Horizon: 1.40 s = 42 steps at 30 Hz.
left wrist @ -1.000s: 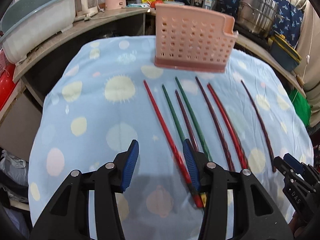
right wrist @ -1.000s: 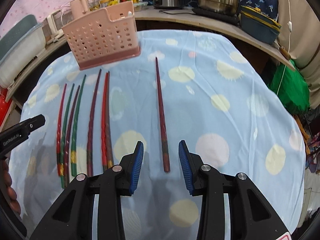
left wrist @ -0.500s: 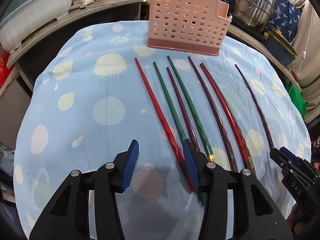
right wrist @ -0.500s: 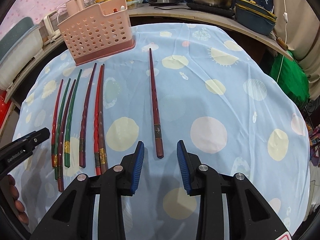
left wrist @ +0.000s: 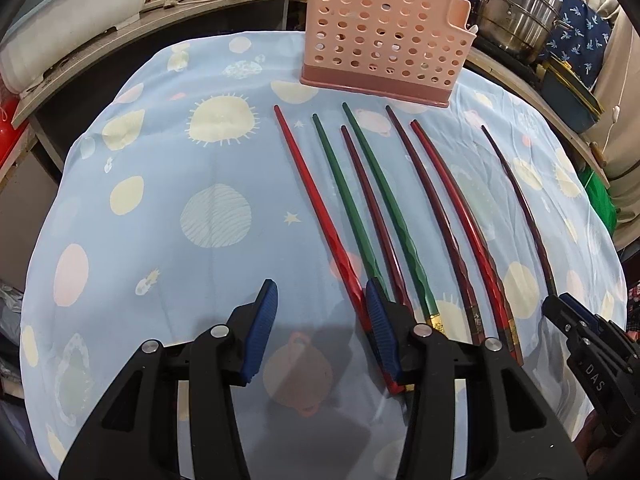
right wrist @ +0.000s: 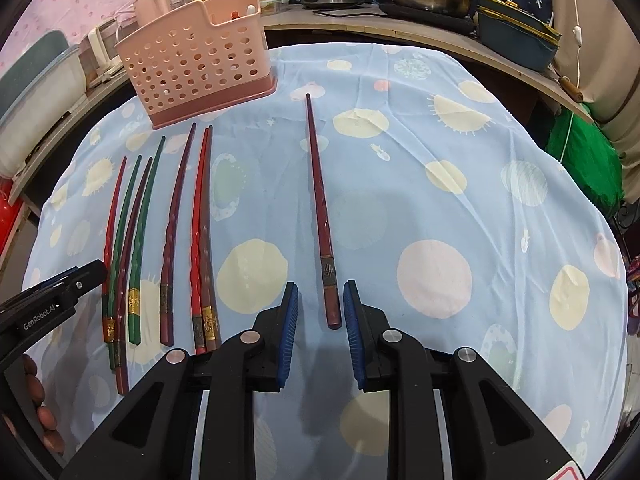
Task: Organize utensils
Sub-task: 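Grasp a red chopstick with the left tool while the right tool grasps a dark-brown chopstick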
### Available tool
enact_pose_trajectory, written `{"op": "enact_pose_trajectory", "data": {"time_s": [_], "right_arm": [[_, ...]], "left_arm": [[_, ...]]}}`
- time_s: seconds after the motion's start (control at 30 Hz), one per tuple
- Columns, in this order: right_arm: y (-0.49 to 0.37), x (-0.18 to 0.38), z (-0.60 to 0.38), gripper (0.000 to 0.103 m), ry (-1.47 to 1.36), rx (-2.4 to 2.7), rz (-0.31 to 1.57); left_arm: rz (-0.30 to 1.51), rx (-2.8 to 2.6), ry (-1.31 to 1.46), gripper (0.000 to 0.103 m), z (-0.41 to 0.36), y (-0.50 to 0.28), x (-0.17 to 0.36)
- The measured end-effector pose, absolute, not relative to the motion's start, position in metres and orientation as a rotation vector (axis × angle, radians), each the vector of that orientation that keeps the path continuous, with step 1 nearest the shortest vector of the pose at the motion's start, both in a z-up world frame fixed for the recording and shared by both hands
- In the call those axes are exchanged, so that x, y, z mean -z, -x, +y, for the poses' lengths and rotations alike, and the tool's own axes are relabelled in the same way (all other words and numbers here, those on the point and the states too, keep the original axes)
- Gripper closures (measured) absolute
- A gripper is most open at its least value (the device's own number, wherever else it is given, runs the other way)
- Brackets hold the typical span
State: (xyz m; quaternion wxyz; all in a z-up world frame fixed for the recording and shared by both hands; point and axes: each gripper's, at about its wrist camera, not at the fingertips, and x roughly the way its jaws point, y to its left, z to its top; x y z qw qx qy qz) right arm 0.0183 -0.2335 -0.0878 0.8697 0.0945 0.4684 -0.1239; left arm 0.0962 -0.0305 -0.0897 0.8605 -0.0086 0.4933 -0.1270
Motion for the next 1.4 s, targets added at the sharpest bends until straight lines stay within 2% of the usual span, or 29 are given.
{"op": "enact_pose_trajectory", "data": {"time_s": [0.37,0.6,0.93,1.27,1.33,1.4], "right_arm": [[-0.020,0.092,-0.232,0.081,-0.181,0.261,0.979],[-0.018,0.092,-0.232,0.082,-0.185,0.261,0.978],[-0.013,0.093,-0.231,0.092,-0.179,0.260,0.973],[-0.010,0.093,-0.231,0.096,-0.173,0.256,0.969],[-0.010,0.093,-0.230,0.096,-0.169,0.257,0.968],[-0.009,0.092,-0.230,0.096,-0.170,0.255,0.968]], "left_arm": [[1.006,0.257,-0.088,0.059,-0.040,-0.088,0.095],[1.006,0.262,-0.095,0.068,-0.027,-0.078,0.095],[1.011,0.268,-0.066,0.074,-0.002,-0.062,0.094],[1.021,0.283,-0.055,0.074,0.004,-0.048,0.094],[1.020,0.281,-0.054,0.082,0.004,-0.047,0.094],[1.025,0.289,-0.042,0.095,0.007,-0.048,0.094]]}}
